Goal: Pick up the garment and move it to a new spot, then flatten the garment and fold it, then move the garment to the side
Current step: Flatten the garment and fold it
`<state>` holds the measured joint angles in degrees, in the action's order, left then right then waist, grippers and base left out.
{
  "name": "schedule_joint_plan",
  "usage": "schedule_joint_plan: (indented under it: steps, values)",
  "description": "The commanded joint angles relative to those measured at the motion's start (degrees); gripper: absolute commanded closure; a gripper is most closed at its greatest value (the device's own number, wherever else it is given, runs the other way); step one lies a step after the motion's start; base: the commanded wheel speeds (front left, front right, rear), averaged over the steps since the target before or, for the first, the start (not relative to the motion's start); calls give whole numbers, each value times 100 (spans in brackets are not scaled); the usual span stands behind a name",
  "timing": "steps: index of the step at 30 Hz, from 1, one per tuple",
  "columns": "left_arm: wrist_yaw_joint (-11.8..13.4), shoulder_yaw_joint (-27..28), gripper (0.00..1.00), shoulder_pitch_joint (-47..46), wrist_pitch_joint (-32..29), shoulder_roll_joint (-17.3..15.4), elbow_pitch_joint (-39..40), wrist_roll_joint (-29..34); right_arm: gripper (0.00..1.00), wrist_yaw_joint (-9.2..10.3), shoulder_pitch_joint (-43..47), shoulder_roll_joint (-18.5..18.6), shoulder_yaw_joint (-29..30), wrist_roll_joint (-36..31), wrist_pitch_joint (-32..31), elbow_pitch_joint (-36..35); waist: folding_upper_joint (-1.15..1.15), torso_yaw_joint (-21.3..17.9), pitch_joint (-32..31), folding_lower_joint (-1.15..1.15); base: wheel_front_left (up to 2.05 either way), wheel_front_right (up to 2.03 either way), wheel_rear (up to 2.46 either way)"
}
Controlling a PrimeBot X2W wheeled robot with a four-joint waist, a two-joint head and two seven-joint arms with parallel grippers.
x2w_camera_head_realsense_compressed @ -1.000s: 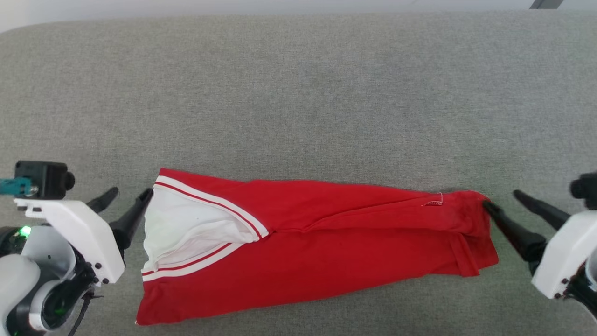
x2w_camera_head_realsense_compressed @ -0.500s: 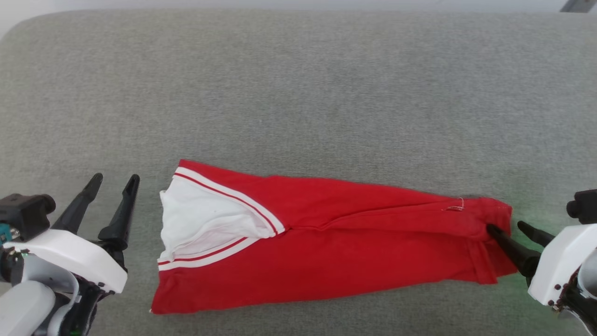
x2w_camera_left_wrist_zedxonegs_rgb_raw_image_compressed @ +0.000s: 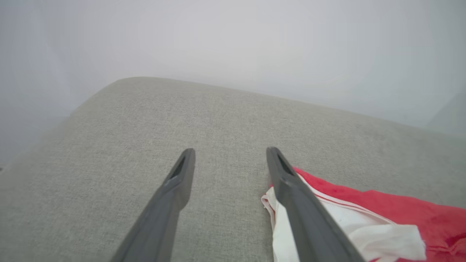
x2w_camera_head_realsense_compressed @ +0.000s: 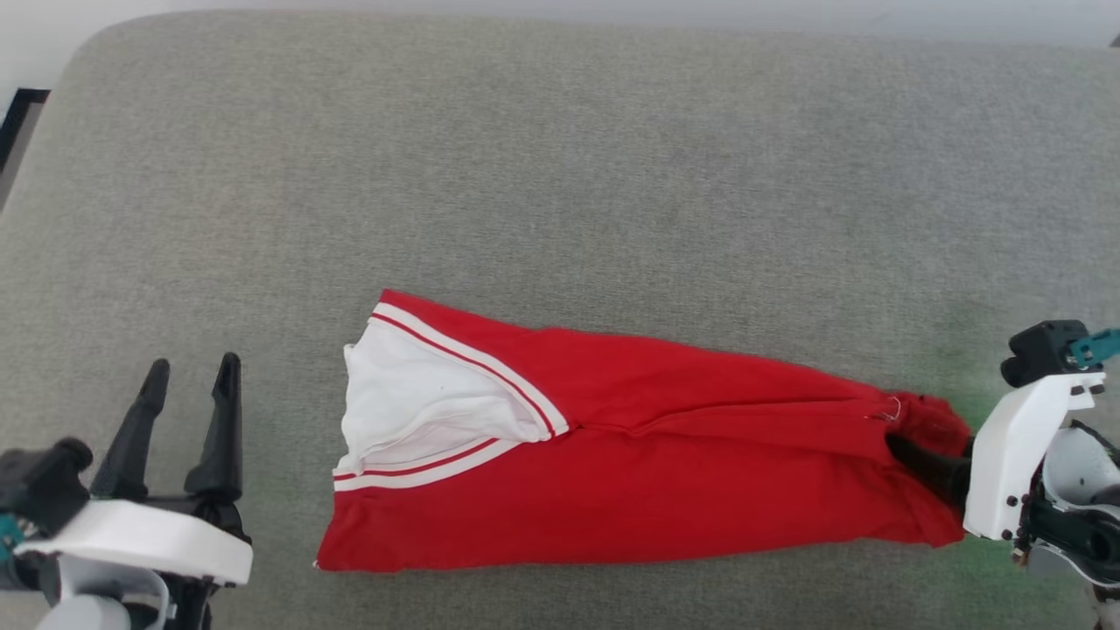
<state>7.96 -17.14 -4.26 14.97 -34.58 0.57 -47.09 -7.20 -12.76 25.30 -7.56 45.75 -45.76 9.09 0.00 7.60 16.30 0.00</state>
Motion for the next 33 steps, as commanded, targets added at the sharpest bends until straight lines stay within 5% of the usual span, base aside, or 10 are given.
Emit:
schedule_joint_plan:
  steps: [1,17,25,33]
  values:
    - [-158,222,0,143,26,195,-52,234,100,-51,117,-263,-385,220,-214,159,0,51,-24,0,0,0,0]
    - [-1321,1816,0,712,27,1891,-289,1488,100,-40,-220,542,617,986,-260,-123,0,-18,-253,0,0,0,0]
    - [-1519,2101,0,672,26,2343,-370,1783,100,-40,-312,975,1255,645,-267,340,0,-155,-295,0,0,0,0]
    - [-1544,2085,0,560,27,2445,-351,1804,100,-27,-517,1150,1508,320,-262,841,0,-236,-294,0,0,0,0]
